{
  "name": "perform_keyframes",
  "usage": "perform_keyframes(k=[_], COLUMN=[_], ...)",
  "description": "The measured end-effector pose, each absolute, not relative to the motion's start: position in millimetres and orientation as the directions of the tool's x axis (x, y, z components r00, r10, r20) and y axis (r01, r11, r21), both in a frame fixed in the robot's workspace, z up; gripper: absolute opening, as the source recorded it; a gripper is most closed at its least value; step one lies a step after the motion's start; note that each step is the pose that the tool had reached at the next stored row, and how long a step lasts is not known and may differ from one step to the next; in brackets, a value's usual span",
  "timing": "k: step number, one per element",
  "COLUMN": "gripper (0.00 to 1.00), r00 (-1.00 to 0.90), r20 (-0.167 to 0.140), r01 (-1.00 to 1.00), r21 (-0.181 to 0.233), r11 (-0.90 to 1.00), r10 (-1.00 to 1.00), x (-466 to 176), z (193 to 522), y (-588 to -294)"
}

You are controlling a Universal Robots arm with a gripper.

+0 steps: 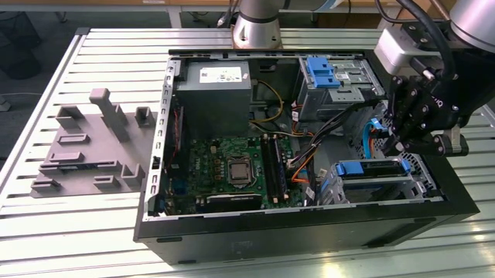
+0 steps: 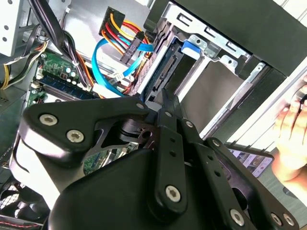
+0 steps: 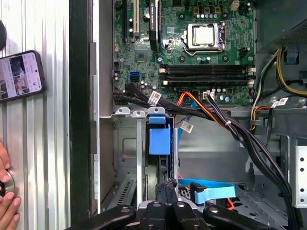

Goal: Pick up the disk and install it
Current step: 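Insert the first disk wire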

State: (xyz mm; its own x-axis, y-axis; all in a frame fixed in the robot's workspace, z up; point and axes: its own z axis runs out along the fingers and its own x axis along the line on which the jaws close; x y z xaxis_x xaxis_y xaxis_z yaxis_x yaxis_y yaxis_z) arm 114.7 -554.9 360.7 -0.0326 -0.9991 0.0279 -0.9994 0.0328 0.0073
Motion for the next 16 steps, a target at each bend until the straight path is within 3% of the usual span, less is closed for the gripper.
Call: perform_keyframes(k=[16], gripper=[0.11], r00=[-0.033], r20=[0.027], r01=[-0.999], r21=[-0.014], r11=[0.033], r10=[-0.999], x=[122.0], z=[359.5], y=[-533.3])
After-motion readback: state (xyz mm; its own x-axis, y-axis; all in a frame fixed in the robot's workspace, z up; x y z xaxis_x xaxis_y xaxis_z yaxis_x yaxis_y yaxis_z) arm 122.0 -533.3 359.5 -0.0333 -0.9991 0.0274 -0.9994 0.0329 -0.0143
